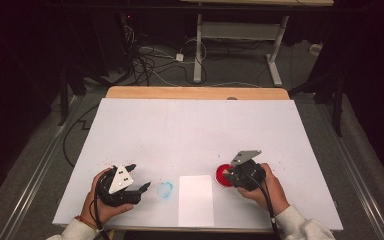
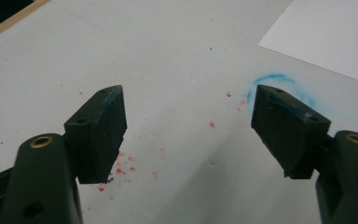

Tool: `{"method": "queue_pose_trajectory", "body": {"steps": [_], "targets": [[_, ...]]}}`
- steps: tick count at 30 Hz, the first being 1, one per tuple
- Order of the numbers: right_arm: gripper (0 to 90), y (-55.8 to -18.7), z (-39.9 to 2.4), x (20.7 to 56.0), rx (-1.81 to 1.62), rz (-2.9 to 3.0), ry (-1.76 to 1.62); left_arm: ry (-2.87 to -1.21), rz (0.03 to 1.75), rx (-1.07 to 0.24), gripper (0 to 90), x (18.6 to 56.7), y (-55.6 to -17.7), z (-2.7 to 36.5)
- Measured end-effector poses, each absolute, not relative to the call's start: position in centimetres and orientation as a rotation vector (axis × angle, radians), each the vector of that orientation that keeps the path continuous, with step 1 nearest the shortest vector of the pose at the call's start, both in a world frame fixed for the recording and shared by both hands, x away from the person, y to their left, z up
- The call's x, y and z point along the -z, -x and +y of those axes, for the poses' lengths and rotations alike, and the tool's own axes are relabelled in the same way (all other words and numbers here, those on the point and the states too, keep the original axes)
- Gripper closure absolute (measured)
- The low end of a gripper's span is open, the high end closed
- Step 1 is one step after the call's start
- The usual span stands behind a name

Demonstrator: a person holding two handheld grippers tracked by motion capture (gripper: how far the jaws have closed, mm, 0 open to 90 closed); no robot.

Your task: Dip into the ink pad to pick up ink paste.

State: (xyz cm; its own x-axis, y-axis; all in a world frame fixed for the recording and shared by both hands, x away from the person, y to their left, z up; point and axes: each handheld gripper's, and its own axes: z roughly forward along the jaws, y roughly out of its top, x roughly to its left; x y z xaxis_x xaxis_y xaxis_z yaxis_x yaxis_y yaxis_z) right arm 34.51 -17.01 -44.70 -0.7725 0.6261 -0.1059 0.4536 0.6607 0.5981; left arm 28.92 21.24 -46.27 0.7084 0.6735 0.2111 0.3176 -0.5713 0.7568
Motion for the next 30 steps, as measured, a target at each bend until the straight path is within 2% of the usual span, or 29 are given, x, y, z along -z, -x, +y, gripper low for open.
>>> {"method": "queue_pose_trajectory", "body": {"steps": [30], "targets": [[75.9, -35.15, -17.58, 44.16, -0.861, 2.595, -0.889, -2.185, 0.756, -0.634, 25.7, 46.40, -29.08, 21.85]]}}
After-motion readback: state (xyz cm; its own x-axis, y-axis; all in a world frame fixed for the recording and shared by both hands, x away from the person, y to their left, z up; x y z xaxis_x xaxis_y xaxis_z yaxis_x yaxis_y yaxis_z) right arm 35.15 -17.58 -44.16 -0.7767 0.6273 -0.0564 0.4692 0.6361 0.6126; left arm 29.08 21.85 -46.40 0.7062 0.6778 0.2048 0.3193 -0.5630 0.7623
